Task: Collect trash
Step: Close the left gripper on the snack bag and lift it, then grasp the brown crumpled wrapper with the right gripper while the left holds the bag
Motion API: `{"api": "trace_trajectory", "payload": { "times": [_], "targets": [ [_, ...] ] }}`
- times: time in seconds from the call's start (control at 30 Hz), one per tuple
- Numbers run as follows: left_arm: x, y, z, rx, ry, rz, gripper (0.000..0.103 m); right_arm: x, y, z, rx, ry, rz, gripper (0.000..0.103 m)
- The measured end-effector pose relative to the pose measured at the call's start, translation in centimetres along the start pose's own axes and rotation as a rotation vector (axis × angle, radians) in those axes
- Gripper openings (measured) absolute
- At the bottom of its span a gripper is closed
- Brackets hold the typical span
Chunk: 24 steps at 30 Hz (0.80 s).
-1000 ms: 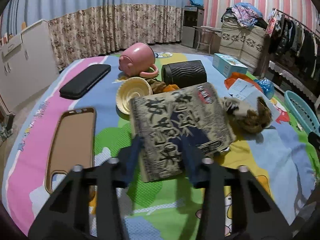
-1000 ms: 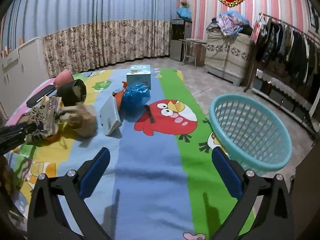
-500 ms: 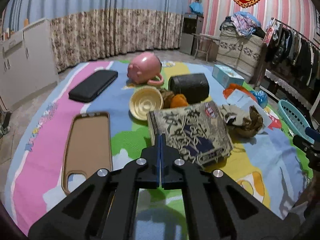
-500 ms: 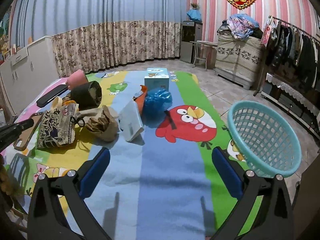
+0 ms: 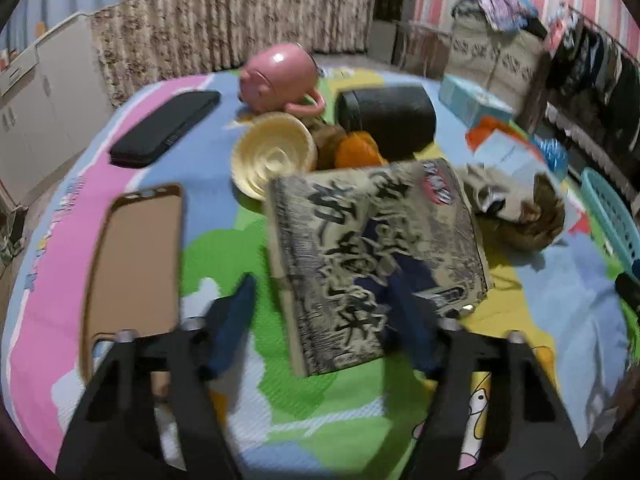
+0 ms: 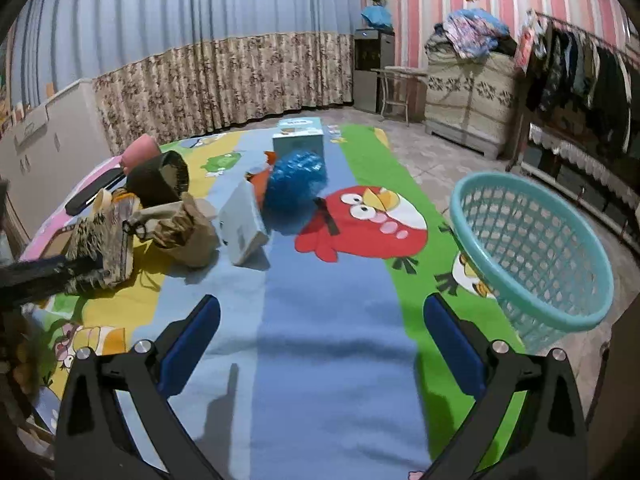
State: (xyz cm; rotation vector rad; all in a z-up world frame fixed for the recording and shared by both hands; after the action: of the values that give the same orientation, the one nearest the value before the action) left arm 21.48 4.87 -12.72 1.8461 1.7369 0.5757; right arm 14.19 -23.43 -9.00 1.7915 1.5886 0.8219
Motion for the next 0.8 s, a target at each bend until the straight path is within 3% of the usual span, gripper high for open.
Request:
{"api": "trace_trajectory", "payload": {
  "times": [0.13,0.3,0.8],
  "targets": [
    [-1.1,-0.2,-0.1,-0.004,0.007,0.065,0.036,-0.9,-0.1,0.6,0.013,0.015,0.052,0.099],
    [-1.4,-0.4,-0.8,-0.033,-0.003,0.075,0.005,-0.2,0.1,0.6,-0.005,0.006,0.022,0.099],
    [1.3,1.2,-10.1,-0.262,-0.015,0.050,0.003,4.4,2.1,0.0,-0.057,0.001,-0.137,0.099]
  ]
}}
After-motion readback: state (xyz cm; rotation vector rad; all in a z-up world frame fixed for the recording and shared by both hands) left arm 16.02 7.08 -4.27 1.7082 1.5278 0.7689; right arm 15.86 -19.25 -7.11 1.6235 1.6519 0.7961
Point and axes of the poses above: each gripper's, at about its wrist camera, not at the fingertips, and z roughly the way its jaws point, x to its left, y to its top, the point moved 5 cm from there along z, roughly the way its jaws point, and after that the axes turned 2 degrees about -z, right-handed, at the moved point
